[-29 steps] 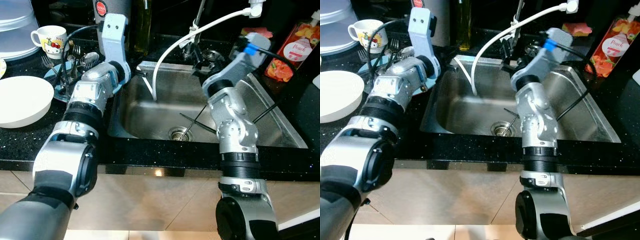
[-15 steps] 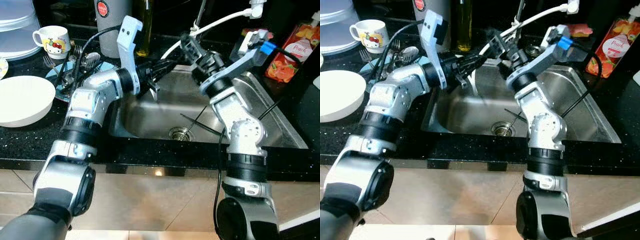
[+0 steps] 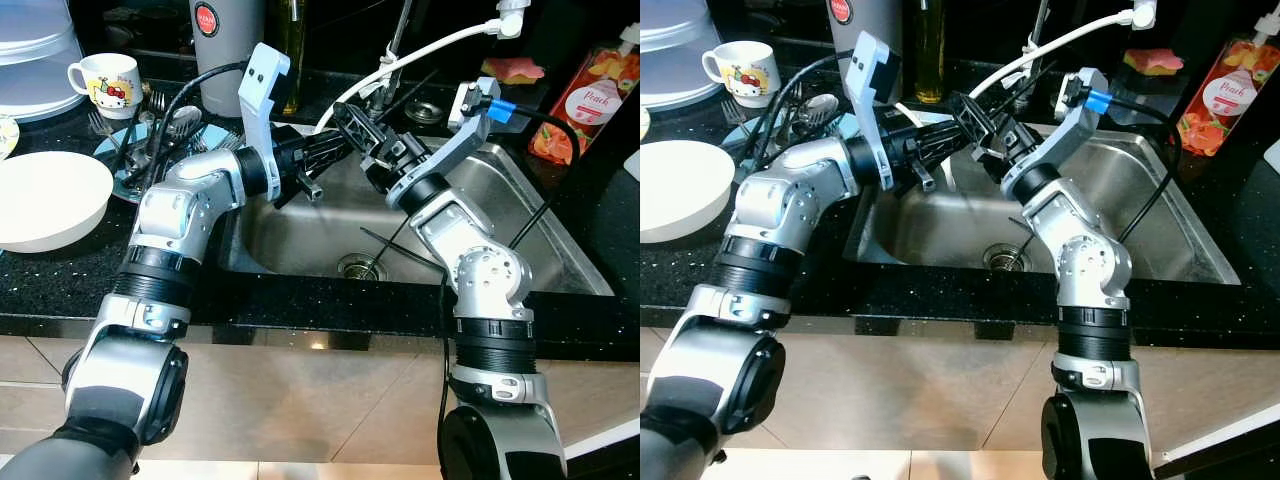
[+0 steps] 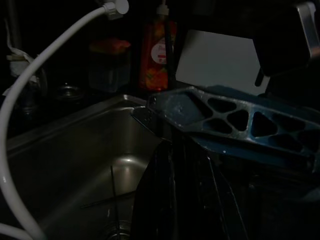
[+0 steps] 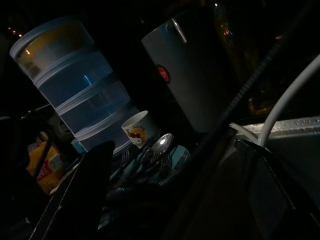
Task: Kitchen organization
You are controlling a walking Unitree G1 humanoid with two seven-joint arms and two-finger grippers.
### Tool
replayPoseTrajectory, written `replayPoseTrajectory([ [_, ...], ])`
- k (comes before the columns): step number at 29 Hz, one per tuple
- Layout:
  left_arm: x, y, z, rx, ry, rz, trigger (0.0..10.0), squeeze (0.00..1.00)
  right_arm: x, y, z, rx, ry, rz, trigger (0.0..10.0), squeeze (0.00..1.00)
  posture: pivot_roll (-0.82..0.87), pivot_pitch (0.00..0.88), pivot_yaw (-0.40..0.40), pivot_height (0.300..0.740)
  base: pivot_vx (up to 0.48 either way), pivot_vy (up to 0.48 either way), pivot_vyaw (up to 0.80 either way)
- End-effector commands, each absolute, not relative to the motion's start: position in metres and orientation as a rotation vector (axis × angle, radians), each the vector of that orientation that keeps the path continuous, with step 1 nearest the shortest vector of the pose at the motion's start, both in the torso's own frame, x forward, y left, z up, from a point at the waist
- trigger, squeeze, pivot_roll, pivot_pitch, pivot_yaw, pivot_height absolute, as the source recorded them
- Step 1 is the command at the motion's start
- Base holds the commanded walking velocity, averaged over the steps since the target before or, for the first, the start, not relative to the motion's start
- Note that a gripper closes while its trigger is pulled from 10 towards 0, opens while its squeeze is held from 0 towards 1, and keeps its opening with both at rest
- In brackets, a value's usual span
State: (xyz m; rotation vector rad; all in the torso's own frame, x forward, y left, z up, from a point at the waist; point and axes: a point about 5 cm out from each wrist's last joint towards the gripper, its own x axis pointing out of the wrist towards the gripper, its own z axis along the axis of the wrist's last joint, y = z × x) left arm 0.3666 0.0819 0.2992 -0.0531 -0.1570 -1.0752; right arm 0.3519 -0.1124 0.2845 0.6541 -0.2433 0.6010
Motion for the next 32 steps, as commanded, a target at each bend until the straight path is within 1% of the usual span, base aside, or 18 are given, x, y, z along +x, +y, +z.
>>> replayPoseTrajectory([
  [1, 0.366, 0.083, 0.3, -0.056, -0.155, -1.071, 10.0, 0.0, 0.354, -0.118, 0.281, 0.659, -0.224, 0.572, 8.5, 0.0, 0.21, 0.038, -0.08, 0.74, 0.0, 0.0, 0.0],
  [2, 0.366, 0.083, 0.3, -0.056, -0.153, -1.067, 10.0, 0.0, 0.355, -0.12, 0.28, 0.671, -0.22, 0.557, 4.0, 0.0, 0.21, 0.039, -0.08, 0.74, 0.0, 0.0, 0.0],
  [5, 0.366, 0.083, 0.3, -0.055, -0.153, -1.067, 10.0, 0.0, 0.355, -0.121, 0.28, 0.676, -0.219, 0.553, 4.0, 0.0, 0.21, 0.039, -0.08, 0.74, 0.0, 0.0, 0.0],
  [6, 0.366, 0.083, 0.3, -0.054, -0.152, -1.066, 10.0, 0.0, 0.356, -0.122, 0.28, 0.684, -0.22, 0.546, 0.0, 0.0, 0.21, 0.04, -0.078, 0.74, 0.0, 0.0, 0.0],
  [16, 0.366, 0.083, 0.299, -0.048, -0.144, -1.057, 10.0, 0.0, 0.36, -0.132, 0.281, 0.747, -0.232, 0.481, 0.0, 0.0, 0.21, 0.043, -0.077, 0.74, 0.0, 0.0, 0.0],
  [21, 0.366, 0.083, 0.299, -0.043, -0.146, -1.058, 10.0, 0.0, 0.36, -0.132, 0.281, 0.757, -0.233, 0.489, 0.0, 0.0, 0.21, 0.043, -0.077, 0.74, 0.0, 0.0, 0.0],
  [28, 0.368, 0.083, 0.299, -0.006, -0.163, -1.014, 10.0, 0.0, 0.36, -0.13, 0.281, 0.764, -0.228, 0.496, 0.0, 0.0, 0.21, 0.048, -0.076, 0.74, 0.0, 0.0, 0.0],
  [29, 0.369, 0.084, 0.299, -0.01, -0.163, -1.0, 10.0, 1.0, 0.36, -0.13, 0.28, 0.753, -0.225, 0.49, 10.0, 0.0, 0.21, 0.05, -0.074, 0.74, 0.0, 0.0, 0.0],
  [32, 0.372, 0.085, 0.298, -0.025, -0.156, -0.974, 10.0, 1.0, 0.361, -0.131, 0.278, 0.733, -0.219, 0.472, 10.0, 0.0, 0.21, 0.052, -0.073, 0.74, 0.0, 0.0, 0.0],
])
